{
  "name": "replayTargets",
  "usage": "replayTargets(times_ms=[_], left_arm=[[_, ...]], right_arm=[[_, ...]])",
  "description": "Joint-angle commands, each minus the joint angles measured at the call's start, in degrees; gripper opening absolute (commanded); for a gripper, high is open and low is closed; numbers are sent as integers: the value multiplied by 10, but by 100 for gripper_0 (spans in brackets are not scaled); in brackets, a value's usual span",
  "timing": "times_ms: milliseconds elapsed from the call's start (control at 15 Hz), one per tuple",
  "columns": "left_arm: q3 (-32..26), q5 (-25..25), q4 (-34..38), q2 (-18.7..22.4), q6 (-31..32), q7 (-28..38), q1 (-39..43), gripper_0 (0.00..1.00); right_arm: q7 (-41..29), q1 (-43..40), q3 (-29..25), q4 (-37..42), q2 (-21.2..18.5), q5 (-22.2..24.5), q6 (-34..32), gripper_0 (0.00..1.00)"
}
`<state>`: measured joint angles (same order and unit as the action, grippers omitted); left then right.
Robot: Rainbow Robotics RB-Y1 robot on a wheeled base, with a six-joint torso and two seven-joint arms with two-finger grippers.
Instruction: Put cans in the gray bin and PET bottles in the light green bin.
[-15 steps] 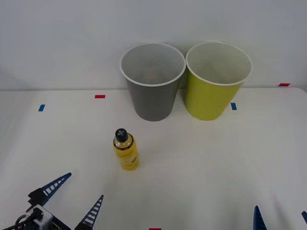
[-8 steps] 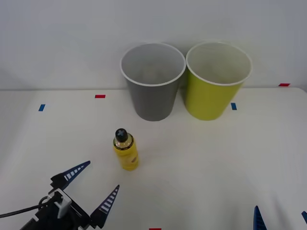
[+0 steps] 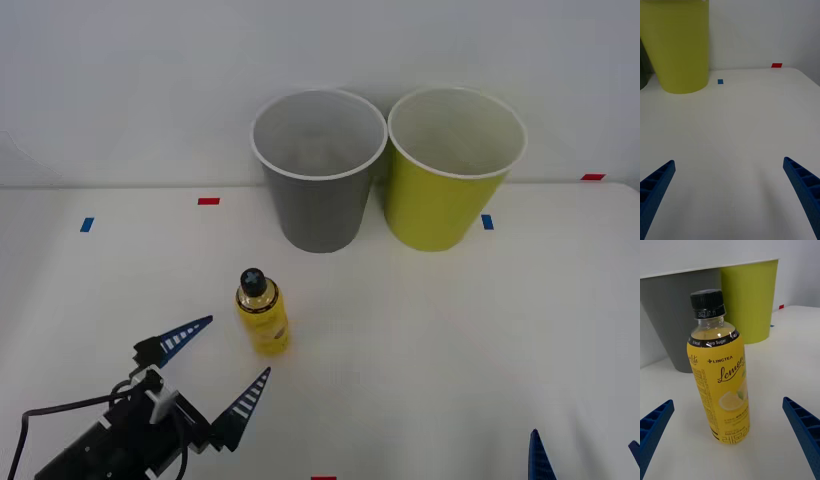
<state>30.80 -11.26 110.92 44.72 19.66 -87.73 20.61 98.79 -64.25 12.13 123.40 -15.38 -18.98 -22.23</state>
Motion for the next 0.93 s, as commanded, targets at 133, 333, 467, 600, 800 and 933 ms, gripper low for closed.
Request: replayTargets(times_ms=[133,333,467,600,800,933], left_arm=[[5,2,0,-31,-38,0,-35,100],[15,-5,0,-35,-67,5,-64,100],[22,-14,0,-42,-94,6,-84,100],[22,-17,-3,-57,-106,7,-92,100],[22,-19,-3,-75,-129,10,-98,100],[22,-22,-3,-76,-144,12,-110,100]], right_arm=[[0,0,0,0,0,0,0,100],[0,0,0,0,0,0,0,100],[0,0,0,0,0,0,0,100],[0,0,0,0,0,0,0,100],[0,0,0,0,0,0,0,100],[0,0,0,0,0,0,0,100]])
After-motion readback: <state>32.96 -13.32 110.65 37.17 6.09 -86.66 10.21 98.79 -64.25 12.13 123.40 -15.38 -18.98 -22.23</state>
